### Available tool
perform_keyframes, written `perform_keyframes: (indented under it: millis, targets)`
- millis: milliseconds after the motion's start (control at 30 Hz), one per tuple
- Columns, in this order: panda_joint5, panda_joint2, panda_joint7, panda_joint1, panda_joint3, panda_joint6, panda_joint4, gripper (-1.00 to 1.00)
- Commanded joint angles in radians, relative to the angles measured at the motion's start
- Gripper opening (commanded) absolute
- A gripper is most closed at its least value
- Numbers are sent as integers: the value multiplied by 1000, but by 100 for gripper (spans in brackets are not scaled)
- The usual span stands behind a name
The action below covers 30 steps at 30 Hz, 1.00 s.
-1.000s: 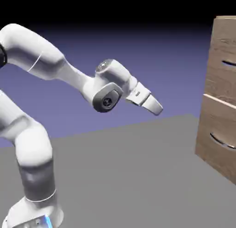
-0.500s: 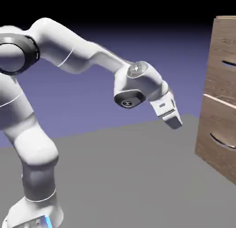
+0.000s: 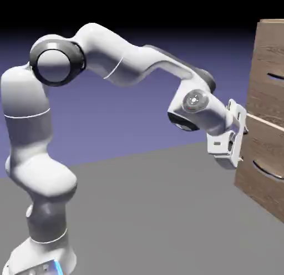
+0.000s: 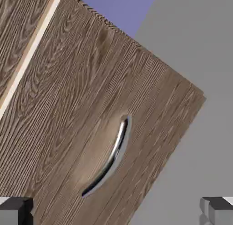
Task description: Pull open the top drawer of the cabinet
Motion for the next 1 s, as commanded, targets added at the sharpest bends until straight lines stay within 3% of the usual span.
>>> perform_keyframes:
  millis: [0, 967]
  targets:
    - [44, 19, -8, 17, -21, -4, 21, 0]
    - [1238, 544, -217, 478, -610, -121, 584, 0]
